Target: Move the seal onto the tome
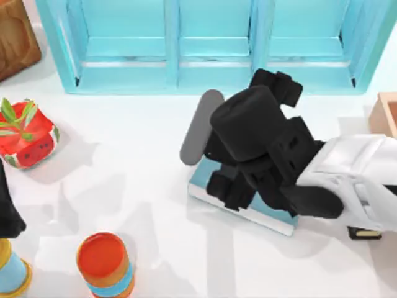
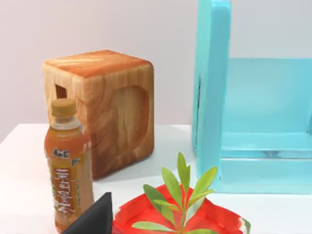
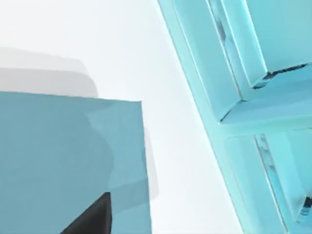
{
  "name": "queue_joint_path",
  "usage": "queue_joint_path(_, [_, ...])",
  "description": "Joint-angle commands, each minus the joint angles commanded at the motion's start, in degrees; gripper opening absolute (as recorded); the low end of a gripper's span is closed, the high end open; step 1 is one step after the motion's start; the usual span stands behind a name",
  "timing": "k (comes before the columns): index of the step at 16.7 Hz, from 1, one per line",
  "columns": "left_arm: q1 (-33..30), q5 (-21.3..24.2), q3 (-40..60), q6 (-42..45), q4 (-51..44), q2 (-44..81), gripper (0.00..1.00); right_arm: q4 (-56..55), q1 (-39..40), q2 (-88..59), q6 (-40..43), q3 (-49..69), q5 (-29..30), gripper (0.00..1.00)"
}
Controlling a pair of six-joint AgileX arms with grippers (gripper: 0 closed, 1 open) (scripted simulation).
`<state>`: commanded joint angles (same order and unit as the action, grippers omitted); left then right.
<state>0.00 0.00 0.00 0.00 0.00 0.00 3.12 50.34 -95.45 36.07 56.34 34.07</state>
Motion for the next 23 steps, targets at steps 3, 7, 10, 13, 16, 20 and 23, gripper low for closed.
queue_joint_path(3, [0.00, 0.00, 0.00, 0.00, 0.00, 0.00, 1.00, 16.63, -12.84, -2.97, -7.32, 11.81, -7.85, 1.00])
queue_joint_path(7, [0.00, 0.00, 0.00, 0.00, 0.00, 0.00, 1.00, 37.26, -31.68, -6.42, -14.54, 23.26, -17.81, 1.00])
queue_joint_path(10, [0.00, 0.00, 0.00, 0.00, 0.00, 0.00, 1.00, 50.08, -45.82, -8.14, -17.99, 28.06, -24.27, 1.00])
queue_joint_path(13, [0.00, 0.00, 0.00, 0.00, 0.00, 0.00, 1.00, 59.94, -57.83, -9.50, -19.94, 30.17, -29.48, 1.00])
queue_joint_path(16, [0.00, 0.00, 0.00, 0.00, 0.00, 0.00, 1.00, 65.95, -64.86, -10.43, -20.47, 30.57, -32.89, 1.00])
queue_joint_path(20, [0.00, 0.00, 0.00, 0.00, 0.00, 0.00, 1.00, 67.67, -66.97, -10.46, -20.27, 30.63, -34.05, 1.00])
queue_joint_path(23, [0.00, 0.00, 0.00, 0.00, 0.00, 0.00, 1.00, 67.56, -66.77, -10.30, -20.24, 30.55, -33.92, 1.00])
